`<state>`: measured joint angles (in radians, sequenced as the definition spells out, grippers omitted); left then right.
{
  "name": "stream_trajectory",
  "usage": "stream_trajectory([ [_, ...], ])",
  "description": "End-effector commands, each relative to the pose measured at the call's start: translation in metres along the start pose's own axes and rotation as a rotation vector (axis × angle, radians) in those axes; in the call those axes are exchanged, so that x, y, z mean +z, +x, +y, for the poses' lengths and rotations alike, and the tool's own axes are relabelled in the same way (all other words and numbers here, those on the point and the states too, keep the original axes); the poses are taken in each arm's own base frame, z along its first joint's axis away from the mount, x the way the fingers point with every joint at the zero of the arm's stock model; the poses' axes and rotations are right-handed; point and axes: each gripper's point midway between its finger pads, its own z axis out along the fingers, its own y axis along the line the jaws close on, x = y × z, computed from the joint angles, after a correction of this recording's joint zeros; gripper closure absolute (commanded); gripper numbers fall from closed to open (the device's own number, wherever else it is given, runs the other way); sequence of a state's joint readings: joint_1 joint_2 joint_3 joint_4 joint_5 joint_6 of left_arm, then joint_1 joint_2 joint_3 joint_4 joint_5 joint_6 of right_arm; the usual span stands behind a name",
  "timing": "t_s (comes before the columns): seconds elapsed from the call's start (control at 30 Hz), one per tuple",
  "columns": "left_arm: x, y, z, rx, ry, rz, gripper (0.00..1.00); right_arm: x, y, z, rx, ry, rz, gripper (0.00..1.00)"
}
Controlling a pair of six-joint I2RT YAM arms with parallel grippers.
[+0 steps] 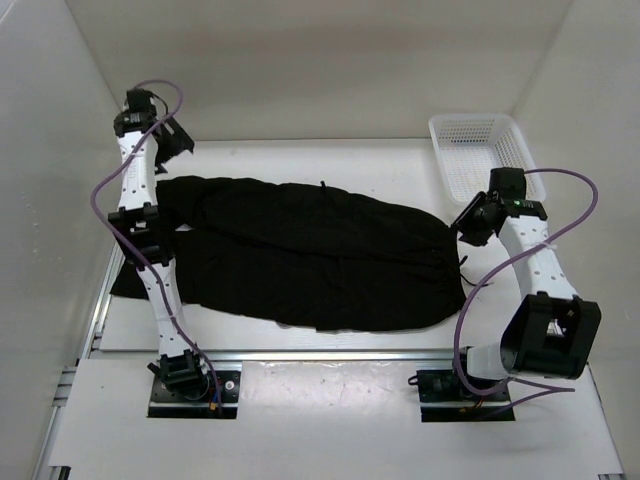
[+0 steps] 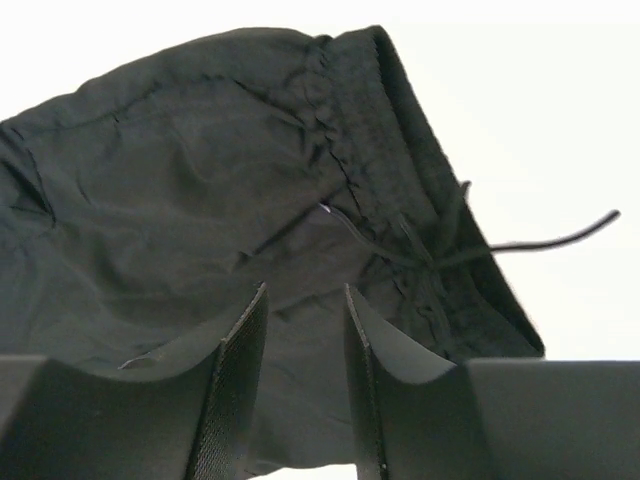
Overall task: Fold and stack the trousers
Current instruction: Flatten the trousers out
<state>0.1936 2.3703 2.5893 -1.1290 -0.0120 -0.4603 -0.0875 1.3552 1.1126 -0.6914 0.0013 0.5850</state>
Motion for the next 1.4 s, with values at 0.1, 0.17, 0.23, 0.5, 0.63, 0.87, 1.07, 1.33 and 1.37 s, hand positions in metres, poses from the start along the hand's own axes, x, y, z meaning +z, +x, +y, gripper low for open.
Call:
stream_trajectory([
  [0.1,0.073,0.066,0.029,-0.051,-0.053,0.219,0.0,0.022,-0.019,0.031,0.053,-0.115,0.021,0.45],
  [0.17,0.079,0.078,0.028,-0.024,-0.051,0.253,0.0,0.039,-0.02,0.03,0.071,-0.094,0.052,0.39],
  [0.23,0.085,0.086,0.027,-0.017,-0.029,0.284,0.0,0.06,-0.018,0.027,0.099,-0.063,0.08,0.33],
  [0.5,0.074,0.076,0.022,0.041,0.004,0.261,0.9,0.093,-0.007,0.011,0.153,0.01,0.116,0.36],
  [0.63,0.027,0.023,0.006,0.102,-0.043,0.047,0.9,0.077,-0.016,0.004,0.138,0.032,0.065,0.37],
  [0.87,-0.024,-0.041,-0.001,0.085,-0.072,-0.192,0.76,0.046,-0.021,-0.016,0.125,0.05,0.0,0.37],
  [1.07,-0.034,-0.025,0.0,0.073,-0.054,-0.143,0.0,0.035,-0.015,-0.031,0.119,0.066,-0.004,0.36],
  [1.33,-0.088,0.007,0.026,0.036,-0.104,-0.086,0.69,0.003,0.007,-0.043,0.092,0.044,-0.01,0.37],
  [1.37,-0.105,0.011,0.03,0.018,-0.112,-0.099,0.89,-0.001,0.013,-0.045,0.092,0.048,-0.004,0.4],
])
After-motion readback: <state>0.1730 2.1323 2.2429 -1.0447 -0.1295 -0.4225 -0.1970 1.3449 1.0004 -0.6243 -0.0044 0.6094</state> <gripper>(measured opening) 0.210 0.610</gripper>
